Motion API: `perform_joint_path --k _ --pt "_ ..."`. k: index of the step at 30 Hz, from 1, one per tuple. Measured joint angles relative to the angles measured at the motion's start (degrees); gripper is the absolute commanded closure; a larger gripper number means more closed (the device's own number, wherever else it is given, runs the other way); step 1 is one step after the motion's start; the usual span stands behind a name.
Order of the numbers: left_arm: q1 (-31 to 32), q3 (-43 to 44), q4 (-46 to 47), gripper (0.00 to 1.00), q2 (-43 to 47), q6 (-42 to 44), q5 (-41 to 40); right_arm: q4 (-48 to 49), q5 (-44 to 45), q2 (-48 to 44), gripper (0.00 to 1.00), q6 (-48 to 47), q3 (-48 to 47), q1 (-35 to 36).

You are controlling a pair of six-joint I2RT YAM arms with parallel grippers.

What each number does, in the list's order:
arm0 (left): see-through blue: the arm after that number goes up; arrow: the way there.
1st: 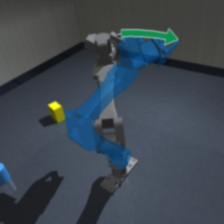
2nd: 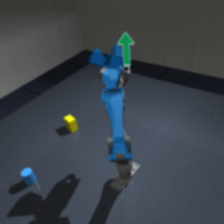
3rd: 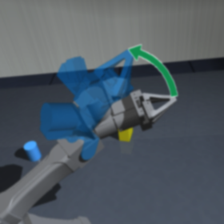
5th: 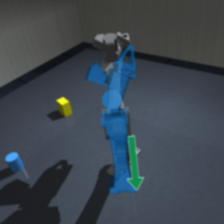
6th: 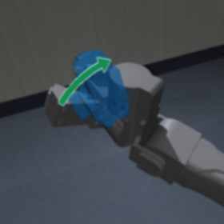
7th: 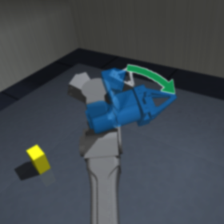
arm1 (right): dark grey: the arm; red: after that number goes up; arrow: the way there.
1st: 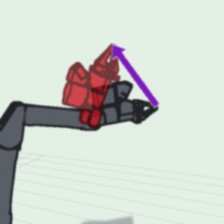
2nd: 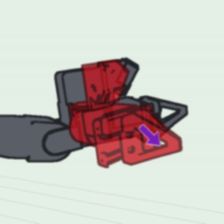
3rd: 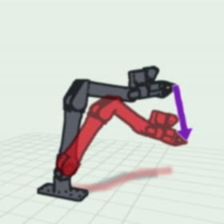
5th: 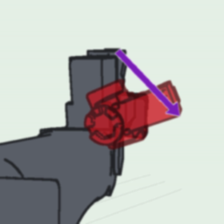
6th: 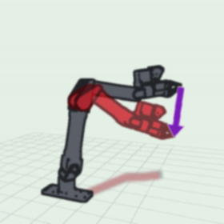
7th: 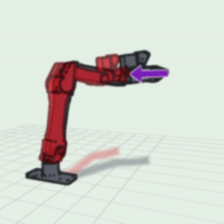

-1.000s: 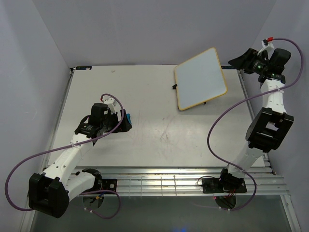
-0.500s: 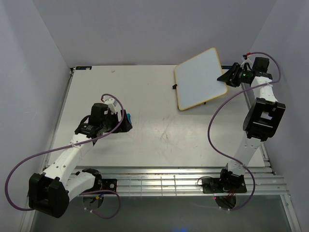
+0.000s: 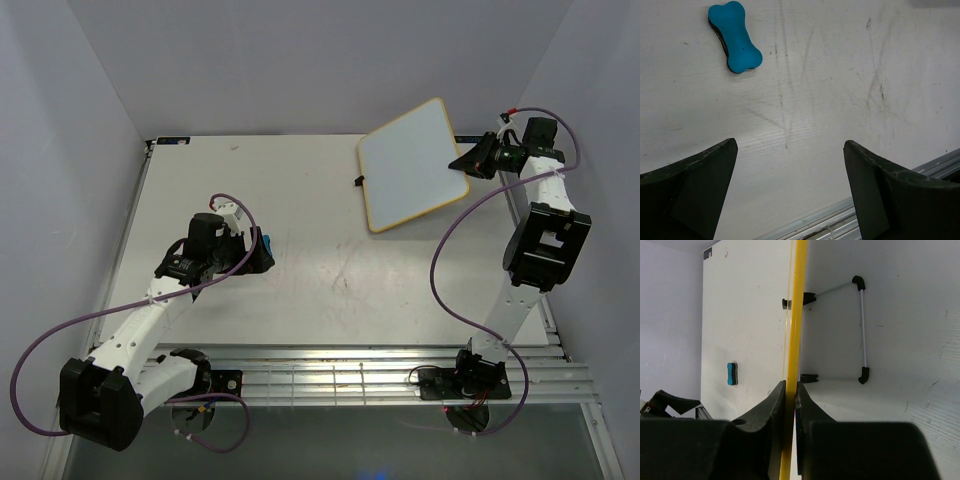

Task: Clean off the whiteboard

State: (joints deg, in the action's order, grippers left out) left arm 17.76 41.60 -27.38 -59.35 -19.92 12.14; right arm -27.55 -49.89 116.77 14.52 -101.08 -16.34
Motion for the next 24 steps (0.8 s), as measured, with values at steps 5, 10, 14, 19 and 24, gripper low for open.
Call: perform_joint_path --k 5,10,14,19,24 --pt "0.0 0.0 0.0 0.02 0.0 0.0 0.1 -0.3 -0.2 0.0 0.92 -0.1 -0.1 0.1" --pt "0.0 0.0 0.0 0.02 0.0 0.0 0.2 -0.9 -0.2 0.0 0.92 -0.2 -0.5 0.1" --pt "0.0 0.0 0.0 0.02 0.0 0.0 0.3 -2.4 -0.2 0.0 0.92 -0.4 -1.9 0.1" --pt "0.0 0.0 0.0 0.02 0.0 0.0 0.4 -2.9 -0.4 0.0 0.92 -1.7 -3.7 0.0" --pt "0.0 0.0 0.0 0.02 -0.2 0.0 0.5 -3.0 -1.3 0.0 0.92 -3.0 -4.3 -0.6"
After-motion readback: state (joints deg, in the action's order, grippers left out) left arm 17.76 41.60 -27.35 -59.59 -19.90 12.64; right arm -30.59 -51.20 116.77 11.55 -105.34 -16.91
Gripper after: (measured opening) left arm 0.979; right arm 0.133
